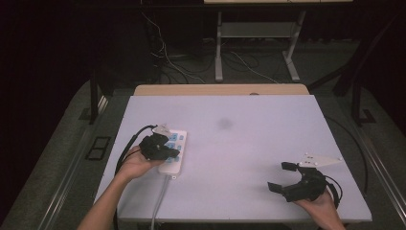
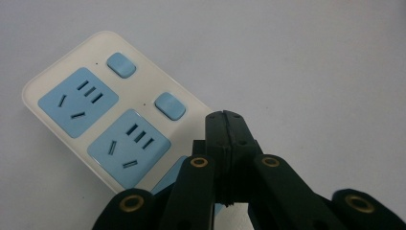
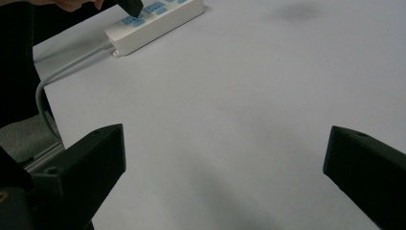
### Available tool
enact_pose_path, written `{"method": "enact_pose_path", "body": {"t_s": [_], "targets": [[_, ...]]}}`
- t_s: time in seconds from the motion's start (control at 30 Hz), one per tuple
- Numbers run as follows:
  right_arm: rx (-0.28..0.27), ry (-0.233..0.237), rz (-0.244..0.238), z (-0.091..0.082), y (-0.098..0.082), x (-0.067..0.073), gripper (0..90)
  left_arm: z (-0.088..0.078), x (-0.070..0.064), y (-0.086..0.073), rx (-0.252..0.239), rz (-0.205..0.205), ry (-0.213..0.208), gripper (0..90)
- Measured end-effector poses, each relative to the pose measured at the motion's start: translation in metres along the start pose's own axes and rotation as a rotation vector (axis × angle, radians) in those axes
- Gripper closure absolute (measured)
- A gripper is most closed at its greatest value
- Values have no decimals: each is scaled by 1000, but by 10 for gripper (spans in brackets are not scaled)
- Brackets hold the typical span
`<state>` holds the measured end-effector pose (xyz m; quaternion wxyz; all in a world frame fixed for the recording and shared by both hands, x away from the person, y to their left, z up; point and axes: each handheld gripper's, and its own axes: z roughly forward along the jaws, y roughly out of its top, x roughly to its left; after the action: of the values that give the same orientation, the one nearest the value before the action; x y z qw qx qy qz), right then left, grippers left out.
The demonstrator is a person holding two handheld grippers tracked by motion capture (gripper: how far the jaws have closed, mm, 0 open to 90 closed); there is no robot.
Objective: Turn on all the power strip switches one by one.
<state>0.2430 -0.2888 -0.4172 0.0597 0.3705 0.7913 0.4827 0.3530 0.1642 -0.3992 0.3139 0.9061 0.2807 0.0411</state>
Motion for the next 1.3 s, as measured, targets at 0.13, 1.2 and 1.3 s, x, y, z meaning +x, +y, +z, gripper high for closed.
{"method": "enact_pose_path", "body": {"t_s": [0.13, 1.2, 1.3], "targets": [[1, 1, 0, 0, 0, 0, 5, 3, 0, -1, 17, 5, -7, 891], [-20, -1, -4, -3, 0, 1, 5, 8, 3, -7, -13, -47, -41, 899], [-20, -2, -3, -3, 0, 0, 5, 8, 2, -7, -13, -48, -35, 898]]}}
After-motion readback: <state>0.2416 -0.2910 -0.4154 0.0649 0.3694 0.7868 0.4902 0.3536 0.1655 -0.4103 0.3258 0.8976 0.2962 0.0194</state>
